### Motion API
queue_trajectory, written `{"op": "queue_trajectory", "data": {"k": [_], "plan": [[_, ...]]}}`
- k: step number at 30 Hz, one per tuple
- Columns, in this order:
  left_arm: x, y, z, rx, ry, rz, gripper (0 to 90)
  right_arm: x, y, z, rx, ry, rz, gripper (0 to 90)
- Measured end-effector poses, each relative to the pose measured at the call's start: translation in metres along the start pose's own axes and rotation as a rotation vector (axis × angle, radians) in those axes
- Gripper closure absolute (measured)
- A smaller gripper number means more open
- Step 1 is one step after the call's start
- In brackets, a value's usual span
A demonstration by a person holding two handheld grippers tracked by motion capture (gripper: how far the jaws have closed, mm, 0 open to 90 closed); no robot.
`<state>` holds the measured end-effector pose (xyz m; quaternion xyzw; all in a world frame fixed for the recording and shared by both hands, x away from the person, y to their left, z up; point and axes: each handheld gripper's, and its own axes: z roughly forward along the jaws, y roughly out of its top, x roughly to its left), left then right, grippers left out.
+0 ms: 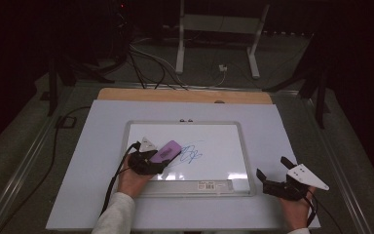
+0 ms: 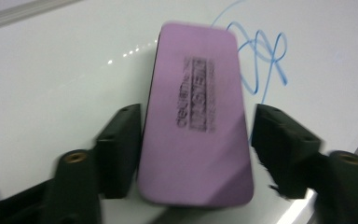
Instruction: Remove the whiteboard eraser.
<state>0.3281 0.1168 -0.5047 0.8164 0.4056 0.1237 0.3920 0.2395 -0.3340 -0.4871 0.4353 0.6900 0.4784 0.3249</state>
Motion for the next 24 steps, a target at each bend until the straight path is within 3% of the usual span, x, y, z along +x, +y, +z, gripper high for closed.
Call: {"op": "queue_trajectory", "data": {"k": [8,15,24], "plan": [[0.002,0.013,0.009,0.002,-0.007,-0.016,29.6,0.0,0.0,0.001,0.004,0.0,0.001,0.3],[-0.001,0.011,0.02,0.045,0.002,-0.01,40.6,-0.001,0.0,0.0,0.001,-0.002,0.002,0.3],[0.001,0.014,0.02,0.054,0.018,-0.014,41.4,-0.001,0.0,0.0,0.003,-0.002,0.001,0.2]]}}
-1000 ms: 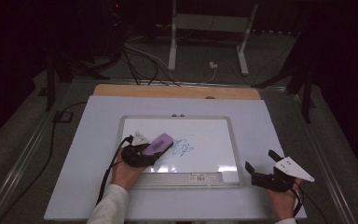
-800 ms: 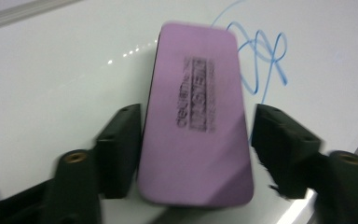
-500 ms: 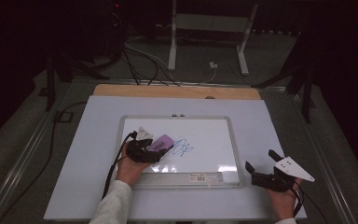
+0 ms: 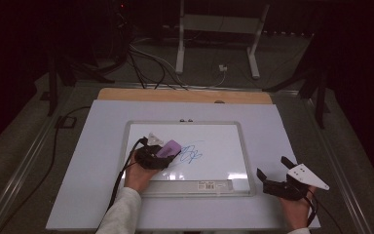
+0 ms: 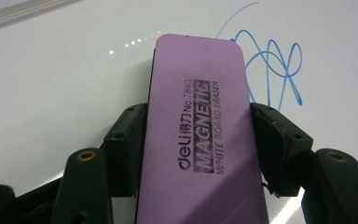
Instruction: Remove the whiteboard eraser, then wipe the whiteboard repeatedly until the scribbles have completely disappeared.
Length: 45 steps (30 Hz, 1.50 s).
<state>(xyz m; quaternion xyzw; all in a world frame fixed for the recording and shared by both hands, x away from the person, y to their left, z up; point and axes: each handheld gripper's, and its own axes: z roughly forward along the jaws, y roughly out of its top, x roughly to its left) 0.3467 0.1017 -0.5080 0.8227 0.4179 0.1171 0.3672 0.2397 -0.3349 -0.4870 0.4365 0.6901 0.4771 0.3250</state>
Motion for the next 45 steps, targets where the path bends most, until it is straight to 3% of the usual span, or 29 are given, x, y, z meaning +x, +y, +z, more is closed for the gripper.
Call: {"op": "queue_trajectory", "data": {"k": [10,19,25,33,35,37,40,45], "plan": [[0.013,-0.001,-0.006,0.013,0.047,-0.019,41.4,0.001,0.0,0.001,0.005,0.001,0.0,0.3],[0.012,-0.003,-0.007,0.015,0.051,-0.022,41.4,0.001,0.0,0.001,0.005,0.001,0.001,0.3],[0.004,-0.003,-0.007,0.021,0.039,-0.009,41.5,0.0,-0.001,0.0,0.005,-0.001,0.005,0.3],[-0.022,-0.007,-0.008,0.027,-0.011,0.074,41.5,0.001,0.0,0.001,0.009,0.002,-0.002,0.3],[-0.025,-0.007,-0.009,0.029,-0.004,0.094,41.5,0.001,-0.001,0.001,0.01,0.001,-0.002,0.3],[-0.023,-0.007,-0.009,0.028,-0.001,0.088,41.5,0.001,-0.001,0.001,0.01,0.001,-0.002,0.3],[-0.014,-0.006,-0.01,0.033,0.047,0.071,41.6,0.001,-0.001,0.001,0.009,0.0,0.001,0.3],[0.009,-0.006,-0.013,0.022,0.126,0.001,41.6,0.0,-0.001,0.001,0.009,0.0,0.001,0.3]]}}
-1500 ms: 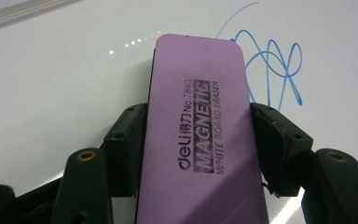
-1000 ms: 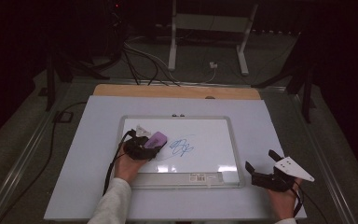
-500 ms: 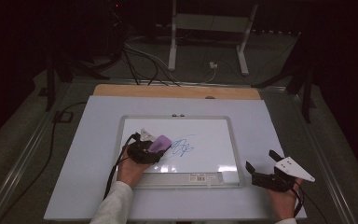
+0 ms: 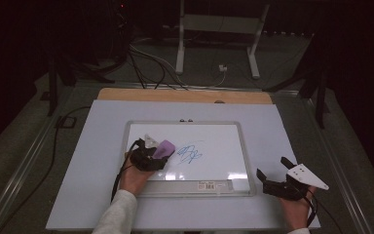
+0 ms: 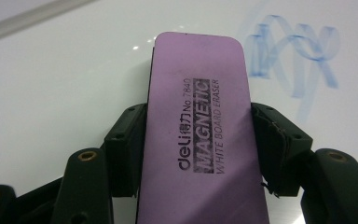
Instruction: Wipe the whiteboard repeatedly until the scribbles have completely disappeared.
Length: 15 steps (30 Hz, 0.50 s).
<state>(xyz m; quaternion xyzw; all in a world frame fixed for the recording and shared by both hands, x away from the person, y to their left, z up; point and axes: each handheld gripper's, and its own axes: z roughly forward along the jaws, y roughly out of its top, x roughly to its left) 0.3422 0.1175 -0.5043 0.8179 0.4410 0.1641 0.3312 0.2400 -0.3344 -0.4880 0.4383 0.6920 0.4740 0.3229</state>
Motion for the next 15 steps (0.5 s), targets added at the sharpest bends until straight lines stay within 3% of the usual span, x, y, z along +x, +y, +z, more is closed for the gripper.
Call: {"op": "queue_trajectory", "data": {"k": [2,4,6,12,15], "plan": [[0.005,0.0,0.0,0.002,0.007,-0.019,41.6,0.0,0.0,0.0,0.0,0.0,-0.001,0.3],[0.003,0.0,0.0,0.001,0.017,-0.013,41.6,0.0,0.0,0.0,0.0,0.001,-0.001,0.3],[-0.002,0.001,0.001,0.003,-0.003,-0.011,41.6,0.0,0.0,0.0,0.001,0.001,-0.001,0.3],[-0.033,0.003,0.004,-0.001,-0.085,0.049,41.6,0.001,0.0,0.001,0.001,0.002,-0.003,0.3],[-0.039,0.004,0.004,0.005,-0.072,0.082,41.6,0.0,0.0,0.0,-0.001,0.0,0.0,0.3]]}}
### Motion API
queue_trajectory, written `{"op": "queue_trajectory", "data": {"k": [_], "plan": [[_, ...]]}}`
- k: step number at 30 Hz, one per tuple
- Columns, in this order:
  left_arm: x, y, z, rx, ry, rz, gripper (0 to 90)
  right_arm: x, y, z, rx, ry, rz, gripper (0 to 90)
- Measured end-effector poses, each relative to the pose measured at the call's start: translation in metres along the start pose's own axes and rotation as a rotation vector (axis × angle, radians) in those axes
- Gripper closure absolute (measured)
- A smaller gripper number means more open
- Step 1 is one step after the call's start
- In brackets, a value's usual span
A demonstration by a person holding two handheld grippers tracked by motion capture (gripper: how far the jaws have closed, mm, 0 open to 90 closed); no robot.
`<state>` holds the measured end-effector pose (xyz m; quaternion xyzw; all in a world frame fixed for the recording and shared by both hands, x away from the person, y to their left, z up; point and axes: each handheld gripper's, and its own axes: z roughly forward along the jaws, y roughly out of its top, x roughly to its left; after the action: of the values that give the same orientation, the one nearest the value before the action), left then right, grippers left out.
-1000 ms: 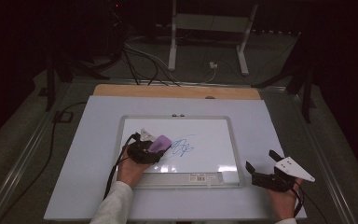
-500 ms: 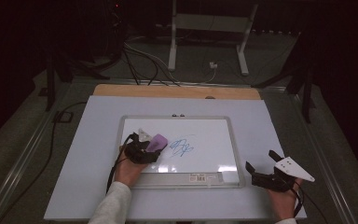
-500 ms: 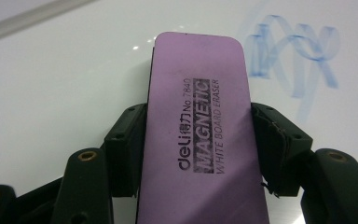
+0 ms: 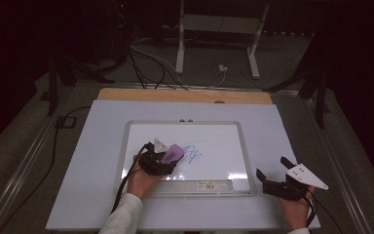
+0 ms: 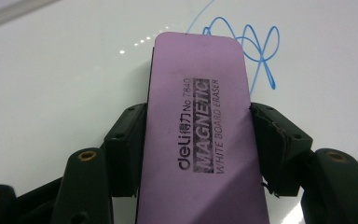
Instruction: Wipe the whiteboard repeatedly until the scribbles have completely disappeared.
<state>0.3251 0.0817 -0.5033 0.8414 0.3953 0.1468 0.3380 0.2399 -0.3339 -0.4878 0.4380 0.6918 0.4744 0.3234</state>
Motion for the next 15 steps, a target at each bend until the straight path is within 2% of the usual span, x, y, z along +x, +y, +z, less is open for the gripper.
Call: {"op": "queue_trajectory", "data": {"k": [1,3,9,11,13,15], "plan": [[0.002,0.0,0.0,0.0,0.0,-0.009,41.6,0.0,0.0,0.0,0.0,0.0,-0.001,0.3],[0.007,0.001,0.0,0.003,0.031,-0.014,41.6,-0.001,0.0,0.0,0.0,0.0,0.0,0.3],[0.033,0.0,-0.001,0.006,0.126,-0.09,41.7,-0.001,0.0,-0.001,-0.001,-0.002,0.004,0.3],[0.036,0.0,-0.001,0.007,0.12,-0.114,41.6,-0.001,0.0,-0.001,-0.002,-0.002,0.002,0.3],[0.033,0.0,-0.001,0.007,0.124,-0.105,41.6,-0.001,0.0,0.0,0.0,-0.001,0.0,0.3],[0.026,0.001,0.001,0.003,0.098,-0.093,41.6,0.0,0.0,0.0,0.002,0.0,-0.001,0.3]]}}
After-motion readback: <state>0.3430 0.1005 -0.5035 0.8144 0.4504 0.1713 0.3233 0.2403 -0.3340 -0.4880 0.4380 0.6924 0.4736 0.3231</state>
